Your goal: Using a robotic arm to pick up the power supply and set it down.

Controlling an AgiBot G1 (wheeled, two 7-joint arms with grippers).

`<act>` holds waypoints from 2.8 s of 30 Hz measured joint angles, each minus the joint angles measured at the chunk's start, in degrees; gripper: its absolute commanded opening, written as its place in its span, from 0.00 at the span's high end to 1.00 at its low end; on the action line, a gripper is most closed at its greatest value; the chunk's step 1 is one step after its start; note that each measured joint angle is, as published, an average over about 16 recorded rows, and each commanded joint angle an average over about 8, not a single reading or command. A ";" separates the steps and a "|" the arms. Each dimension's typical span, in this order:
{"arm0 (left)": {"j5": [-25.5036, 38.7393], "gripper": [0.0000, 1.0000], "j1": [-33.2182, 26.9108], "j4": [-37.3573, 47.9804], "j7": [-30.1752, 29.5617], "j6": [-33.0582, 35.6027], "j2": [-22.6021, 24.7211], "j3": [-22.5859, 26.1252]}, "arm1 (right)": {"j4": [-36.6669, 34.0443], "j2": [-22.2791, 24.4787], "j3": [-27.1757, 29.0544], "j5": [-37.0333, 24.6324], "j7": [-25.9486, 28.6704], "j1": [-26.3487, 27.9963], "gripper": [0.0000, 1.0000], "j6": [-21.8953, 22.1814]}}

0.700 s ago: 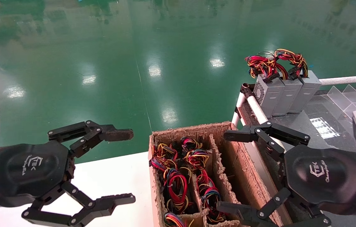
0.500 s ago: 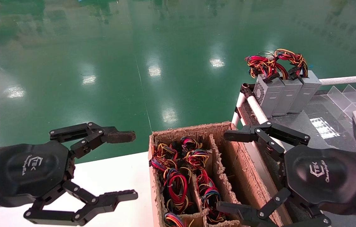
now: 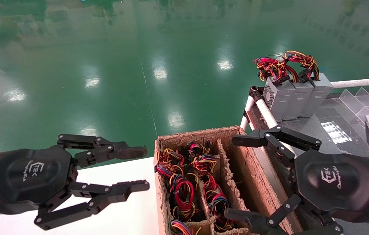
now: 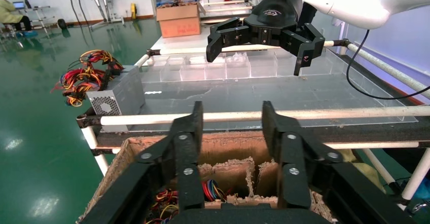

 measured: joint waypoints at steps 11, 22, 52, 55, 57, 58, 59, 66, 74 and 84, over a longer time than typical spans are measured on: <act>0.00 1.00 0.00 0.00 0.00 0.00 0.00 0.00 | 0.00 0.00 0.00 0.00 0.00 0.00 0.00 0.00; 0.00 0.33 0.00 0.00 0.00 0.00 0.00 0.00 | 0.00 0.00 0.00 0.00 0.00 0.00 0.00 0.00; -0.01 0.00 -0.02 0.03 0.02 0.01 0.00 0.02 | -1.21 0.54 -4.04 -9.05 4.66 1.91 0.00 2.91; -0.01 0.00 -0.02 0.03 0.02 0.01 0.00 0.03 | -1.94 -0.20 -6.23 -13.15 6.74 3.51 0.00 3.26; -0.01 0.00 -0.02 0.03 0.02 0.01 0.00 0.03 | -2.61 -0.94 -7.82 -15.97 8.08 4.75 0.00 3.29; -0.01 0.00 -0.02 0.03 0.02 0.01 0.00 0.03 | -3.01 -1.37 -8.61 -17.36 8.70 5.39 0.00 3.25; -0.01 0.00 -0.02 0.03 0.02 0.01 0.00 0.03 | -3.45 -1.84 -9.42 -18.74 9.27 6.06 0.00 3.17; -0.02 0.00 -0.02 0.03 0.03 0.01 0.00 0.04 | -7.69 -5.75 -14.14 -26.92 10.71 10.27 0.57 2.15; -0.03 0.00 -0.03 0.03 0.03 0.01 -0.01 0.05 | -13.28 -10.16 -17.23 -32.30 8.38 12.71 1.00 1.93; -0.03 0.00 -0.03 0.03 0.04 0.00 -0.01 0.06 | -19.00 -14.19 -19.22 -36.09 4.77 14.22 1.00 2.96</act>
